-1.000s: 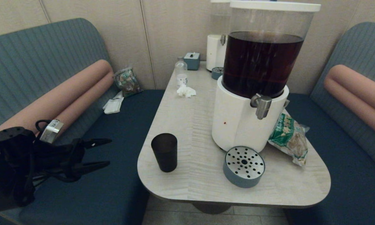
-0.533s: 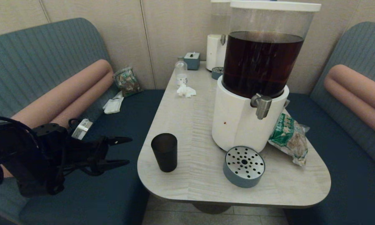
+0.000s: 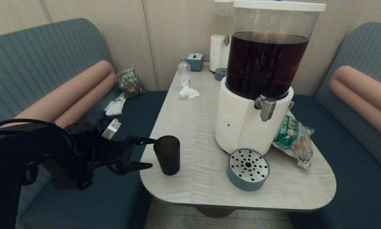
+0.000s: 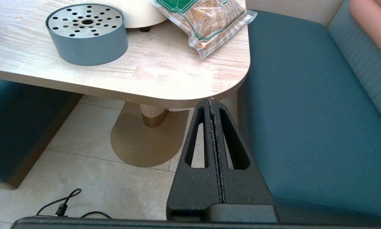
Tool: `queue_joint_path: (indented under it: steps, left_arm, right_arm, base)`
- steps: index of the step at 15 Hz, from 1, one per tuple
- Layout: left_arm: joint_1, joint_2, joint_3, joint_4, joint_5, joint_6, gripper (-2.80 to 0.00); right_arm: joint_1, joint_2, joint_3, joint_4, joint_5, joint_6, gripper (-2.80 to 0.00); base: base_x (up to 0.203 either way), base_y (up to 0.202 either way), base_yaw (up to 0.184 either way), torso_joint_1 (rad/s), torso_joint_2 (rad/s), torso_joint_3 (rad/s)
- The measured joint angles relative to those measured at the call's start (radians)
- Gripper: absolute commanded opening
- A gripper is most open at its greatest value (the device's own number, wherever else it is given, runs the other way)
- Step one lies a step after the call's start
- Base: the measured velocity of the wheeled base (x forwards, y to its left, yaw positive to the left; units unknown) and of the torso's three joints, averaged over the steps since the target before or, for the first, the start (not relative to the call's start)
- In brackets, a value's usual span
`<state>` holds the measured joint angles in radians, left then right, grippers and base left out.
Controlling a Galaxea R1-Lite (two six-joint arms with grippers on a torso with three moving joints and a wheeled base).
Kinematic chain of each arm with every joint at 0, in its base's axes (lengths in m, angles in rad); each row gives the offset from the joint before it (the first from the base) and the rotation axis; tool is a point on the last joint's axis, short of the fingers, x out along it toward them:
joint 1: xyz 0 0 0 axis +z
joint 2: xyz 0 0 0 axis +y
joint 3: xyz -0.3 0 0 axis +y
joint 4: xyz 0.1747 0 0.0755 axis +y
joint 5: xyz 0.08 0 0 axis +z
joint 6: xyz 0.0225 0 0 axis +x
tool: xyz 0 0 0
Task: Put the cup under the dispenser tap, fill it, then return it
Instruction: Pick up the cup
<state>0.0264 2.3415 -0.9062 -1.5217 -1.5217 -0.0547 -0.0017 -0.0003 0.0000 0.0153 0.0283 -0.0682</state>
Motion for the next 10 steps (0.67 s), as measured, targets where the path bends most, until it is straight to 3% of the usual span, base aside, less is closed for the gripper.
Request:
queue_joint_path:
  steps: [5, 10]
  left_arm:
    - [-0.059, 0.002, 0.006, 0.0, 0.002, -0.002, 0.0]
    - [-0.113, 0.016, -0.004, 0.0, 0.1, -0.006, 0.0]
  right_arm:
    - [0.0, 0.0, 0.0, 0.0, 0.0, 0.0, -2.8]
    - [0.0, 0.0, 0.0, 0.0, -0.001, 0.002, -2.8]
  base:
    - [0.0, 0.0, 0.0, 0.0, 0.0, 0.0]
    - [0.0, 0.0, 0.0, 0.0, 0.0, 0.0]
